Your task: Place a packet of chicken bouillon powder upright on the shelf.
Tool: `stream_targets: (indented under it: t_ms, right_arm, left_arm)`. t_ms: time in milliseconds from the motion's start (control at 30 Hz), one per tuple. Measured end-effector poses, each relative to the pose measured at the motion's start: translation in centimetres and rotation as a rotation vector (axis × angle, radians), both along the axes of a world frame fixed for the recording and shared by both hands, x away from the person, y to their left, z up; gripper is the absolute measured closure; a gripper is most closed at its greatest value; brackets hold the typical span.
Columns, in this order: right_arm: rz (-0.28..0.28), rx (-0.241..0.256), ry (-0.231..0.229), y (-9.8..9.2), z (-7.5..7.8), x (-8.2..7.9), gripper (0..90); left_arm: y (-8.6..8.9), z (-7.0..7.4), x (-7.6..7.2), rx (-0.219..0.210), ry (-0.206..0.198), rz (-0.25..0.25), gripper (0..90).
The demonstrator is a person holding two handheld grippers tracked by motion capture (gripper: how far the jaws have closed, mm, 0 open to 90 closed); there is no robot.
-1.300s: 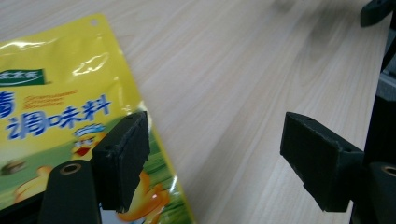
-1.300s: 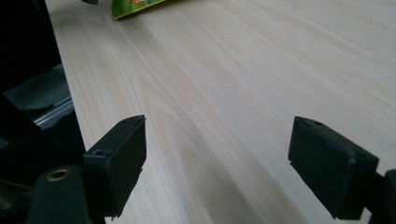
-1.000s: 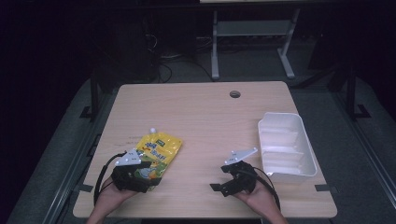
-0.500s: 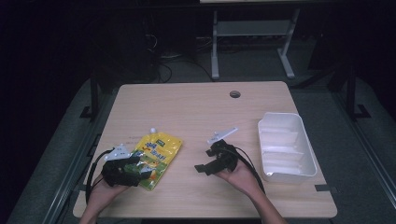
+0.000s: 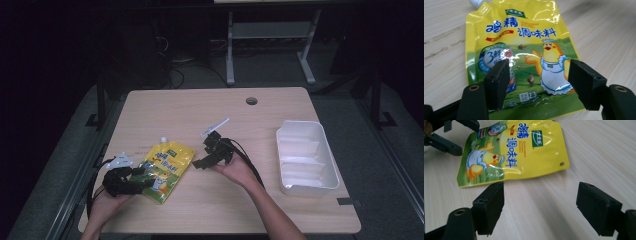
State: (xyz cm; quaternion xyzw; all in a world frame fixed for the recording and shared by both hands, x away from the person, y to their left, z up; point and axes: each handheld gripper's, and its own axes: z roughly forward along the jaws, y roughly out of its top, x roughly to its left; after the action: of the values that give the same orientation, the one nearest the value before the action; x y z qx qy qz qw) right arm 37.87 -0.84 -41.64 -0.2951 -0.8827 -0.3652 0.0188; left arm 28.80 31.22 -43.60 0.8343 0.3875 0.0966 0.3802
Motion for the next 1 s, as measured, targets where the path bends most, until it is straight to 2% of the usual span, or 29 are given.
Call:
stream_targets:
  t_ms: [167,233,400,433,533,633,767,833,1000]
  right_arm:
    - [0.012,-0.013,0.02,1.6,0.2,1.4,23.7]
    - [0.003,-0.017,0.032,2.4,0.1,2.0,27.1]
    - [-0.019,-0.035,0.012,3.3,-0.3,2.5,32.3]
    - [-0.041,-0.041,0.011,3.4,-0.5,3.0,34.0]
    - [-0.064,-0.041,0.021,3.5,-0.8,3.6,35.6]
    - [-0.086,-0.041,0.062,3.7,-1.8,4.4,41.8]
    - [-0.08,-0.029,0.098,3.9,-2.6,4.7,47.4]
    - [-0.07,-0.024,0.133,4.1,-3.1,4.8,53.7]
    - [-0.078,-0.017,0.139,4.2,-3.1,4.8,53.6]
  left_arm:
    - [0.0,0.0,0.0,0.013,-0.012,-0.001,39.6]
    - [0.1,0.0,0.1,0.028,-0.011,-0.004,46.7]
    - [0.2,-0.2,0.1,0.033,0.005,0.0,55.5]
    - [0.2,-0.4,0.2,0.038,0.016,0.003,56.4]
    - [0.3,-0.6,0.3,0.038,0.015,0.005,57.3]
    - [0.3,-0.6,0.4,0.034,0.025,0.014,59.1]
    - [0.3,-0.6,0.3,0.04,0.017,0.008,59.1]
    - [0.1,-0.6,0.3,0.053,0.013,0.01,59.4]
    - [0.1,-0.6,0.3,0.055,0.011,0.014,59.3]
